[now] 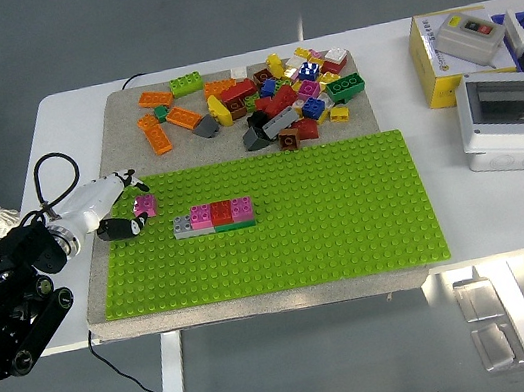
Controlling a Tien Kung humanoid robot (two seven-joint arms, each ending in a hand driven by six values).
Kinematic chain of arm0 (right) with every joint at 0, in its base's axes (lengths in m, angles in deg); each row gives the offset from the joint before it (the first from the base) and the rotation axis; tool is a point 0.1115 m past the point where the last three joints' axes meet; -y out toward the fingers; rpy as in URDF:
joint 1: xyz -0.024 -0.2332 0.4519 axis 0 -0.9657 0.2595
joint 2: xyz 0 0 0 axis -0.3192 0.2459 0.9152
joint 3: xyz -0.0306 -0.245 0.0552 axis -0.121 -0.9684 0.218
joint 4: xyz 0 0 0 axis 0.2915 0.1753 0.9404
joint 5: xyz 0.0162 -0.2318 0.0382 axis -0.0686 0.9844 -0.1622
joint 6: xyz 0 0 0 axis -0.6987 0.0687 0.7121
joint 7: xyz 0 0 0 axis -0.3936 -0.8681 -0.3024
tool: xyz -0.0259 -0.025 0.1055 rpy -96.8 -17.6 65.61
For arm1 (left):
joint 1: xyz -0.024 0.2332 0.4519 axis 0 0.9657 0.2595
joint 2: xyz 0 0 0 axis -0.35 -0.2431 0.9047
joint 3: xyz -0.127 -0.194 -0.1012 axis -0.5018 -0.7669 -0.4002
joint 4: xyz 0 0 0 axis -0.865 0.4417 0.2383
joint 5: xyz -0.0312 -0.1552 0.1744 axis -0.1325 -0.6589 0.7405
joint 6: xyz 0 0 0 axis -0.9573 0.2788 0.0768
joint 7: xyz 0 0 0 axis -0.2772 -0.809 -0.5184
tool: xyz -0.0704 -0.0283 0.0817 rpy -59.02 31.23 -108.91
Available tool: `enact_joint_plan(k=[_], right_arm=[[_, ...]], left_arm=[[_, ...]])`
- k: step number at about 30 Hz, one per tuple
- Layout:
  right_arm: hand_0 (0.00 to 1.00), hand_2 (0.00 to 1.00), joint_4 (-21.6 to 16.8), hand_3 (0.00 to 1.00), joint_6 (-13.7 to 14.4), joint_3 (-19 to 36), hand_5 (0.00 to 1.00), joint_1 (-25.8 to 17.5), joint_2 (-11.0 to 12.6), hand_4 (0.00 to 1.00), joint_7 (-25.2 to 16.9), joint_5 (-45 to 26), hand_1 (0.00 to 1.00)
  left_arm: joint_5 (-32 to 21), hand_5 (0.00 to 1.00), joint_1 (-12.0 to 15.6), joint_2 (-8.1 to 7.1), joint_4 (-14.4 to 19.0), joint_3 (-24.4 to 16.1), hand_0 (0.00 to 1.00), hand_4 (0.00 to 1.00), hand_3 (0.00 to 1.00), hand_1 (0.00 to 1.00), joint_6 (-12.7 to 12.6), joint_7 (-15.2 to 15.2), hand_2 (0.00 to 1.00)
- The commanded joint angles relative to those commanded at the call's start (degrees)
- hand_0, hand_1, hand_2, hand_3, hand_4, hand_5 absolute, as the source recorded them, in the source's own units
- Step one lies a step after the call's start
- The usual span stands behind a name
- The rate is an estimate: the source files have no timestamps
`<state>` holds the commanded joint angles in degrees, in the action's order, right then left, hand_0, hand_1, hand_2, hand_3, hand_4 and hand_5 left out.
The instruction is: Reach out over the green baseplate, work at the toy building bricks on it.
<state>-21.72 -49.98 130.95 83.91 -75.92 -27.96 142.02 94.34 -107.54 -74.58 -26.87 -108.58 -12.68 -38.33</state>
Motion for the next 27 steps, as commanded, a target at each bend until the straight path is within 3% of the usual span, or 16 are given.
enact_joint_plan(k=[14,15,20,21,27], right_arm=[[0.659,0.602,0.03,0.749,0.07,-0.5,0.998,-0.04,0.0,0.593,-0.33,-0.46,0.57],[0.655,0.602,0.03,0.749,0.06,-0.5,0.998,-0.03,0.0,0.594,-0.34,-0.45,0.57],[0.655,0.602,0.03,0.749,0.08,-0.58,0.998,-0.01,-0.01,0.594,-0.43,-0.57,0.57],[0.657,0.602,0.03,0.749,0.09,-0.65,0.998,-0.02,-0.02,0.592,-0.46,-0.66,0.566],[0.654,0.601,0.03,0.749,0.21,-1.28,0.998,-0.1,-0.02,0.593,-0.74,-1.3,0.568]], left_arm=[[-0.97,0.201,-0.21,0.56,-1.38,0.09,0.956,0.625,0.77,0.972,0.01,-0.49,0.998],[-1.04,0.168,-0.21,0.59,-1.41,0.08,0.949,0.576,0.712,0.968,-0.03,-0.58,0.998],[-1.42,0.168,-0.31,0.76,-1.84,0.1,0.949,0.576,0.712,0.968,-0.14,-0.72,0.998],[-1.45,0.157,-0.31,0.78,-1.93,0.11,0.947,0.532,0.645,0.968,-0.13,-0.69,0.997],[-1.71,0.16,-0.26,0.92,-2.28,0.35,0.944,0.528,0.634,0.968,-0.11,-0.57,0.997]])
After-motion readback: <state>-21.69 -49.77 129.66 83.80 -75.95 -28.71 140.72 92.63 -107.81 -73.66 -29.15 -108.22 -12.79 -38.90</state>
